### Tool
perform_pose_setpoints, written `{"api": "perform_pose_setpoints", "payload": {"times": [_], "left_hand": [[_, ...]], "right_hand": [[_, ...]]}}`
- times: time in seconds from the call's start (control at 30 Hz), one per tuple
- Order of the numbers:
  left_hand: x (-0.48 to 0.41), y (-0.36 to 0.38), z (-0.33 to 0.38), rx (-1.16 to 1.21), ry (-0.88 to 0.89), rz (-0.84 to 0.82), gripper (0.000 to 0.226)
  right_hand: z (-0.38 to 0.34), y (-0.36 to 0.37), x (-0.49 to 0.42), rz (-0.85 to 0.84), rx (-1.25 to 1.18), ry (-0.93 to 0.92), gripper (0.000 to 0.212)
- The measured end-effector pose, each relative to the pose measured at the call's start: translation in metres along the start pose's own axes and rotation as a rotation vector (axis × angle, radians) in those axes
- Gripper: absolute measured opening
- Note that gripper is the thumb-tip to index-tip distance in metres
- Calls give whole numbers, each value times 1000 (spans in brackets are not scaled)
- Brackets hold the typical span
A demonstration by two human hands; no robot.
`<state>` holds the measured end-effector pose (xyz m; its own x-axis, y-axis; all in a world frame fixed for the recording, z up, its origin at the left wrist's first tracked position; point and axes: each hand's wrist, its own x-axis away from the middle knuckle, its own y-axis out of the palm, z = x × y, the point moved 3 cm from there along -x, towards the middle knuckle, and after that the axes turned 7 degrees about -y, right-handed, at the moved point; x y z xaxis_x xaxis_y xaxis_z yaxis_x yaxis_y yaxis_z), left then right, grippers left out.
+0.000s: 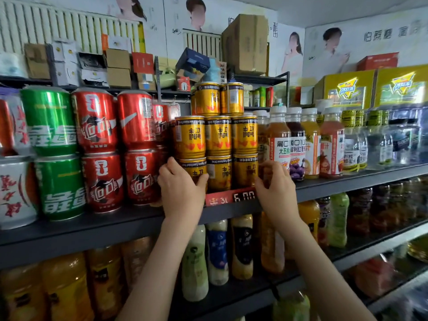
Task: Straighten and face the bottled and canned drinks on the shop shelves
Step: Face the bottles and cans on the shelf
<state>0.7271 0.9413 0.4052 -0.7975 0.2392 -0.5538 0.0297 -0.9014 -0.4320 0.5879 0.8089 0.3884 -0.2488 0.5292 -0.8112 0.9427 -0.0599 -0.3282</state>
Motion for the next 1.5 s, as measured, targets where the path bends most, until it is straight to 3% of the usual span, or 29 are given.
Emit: {"api": "perform_pose_setpoints", "payload": {"times": [0.07, 0.13, 0.23, 0.37, 0.6, 0.9, 1.03, 1.5], "left_hand": [[20, 2, 19, 25, 113, 180, 70], [41, 15, 44, 70, 283, 255, 50], [61, 58, 82, 100, 375, 84, 31], [60, 119, 122, 88, 247, -31, 45], [32, 169, 136, -34, -59, -142, 59], [30, 184, 139, -77, -90, -15, 58], [28, 187, 141, -109, -102, 32, 60], [26, 190, 144, -137, -70, 2, 63]], "right_hand": [[21, -15, -9, 34, 2, 6, 35], [44, -27, -19, 64, 12, 10, 36], [80, -41, -33, 80, 33, 3, 41], [122, -55, -48, -6, 64, -40, 57], [156, -53, -73, -189, 52, -101, 60], [161, -37, -86, -220, 101, -108, 59], [167, -32, -88, -217, 107, -123, 69], [171, -28, -87, -193, 87, -129, 77]]}}
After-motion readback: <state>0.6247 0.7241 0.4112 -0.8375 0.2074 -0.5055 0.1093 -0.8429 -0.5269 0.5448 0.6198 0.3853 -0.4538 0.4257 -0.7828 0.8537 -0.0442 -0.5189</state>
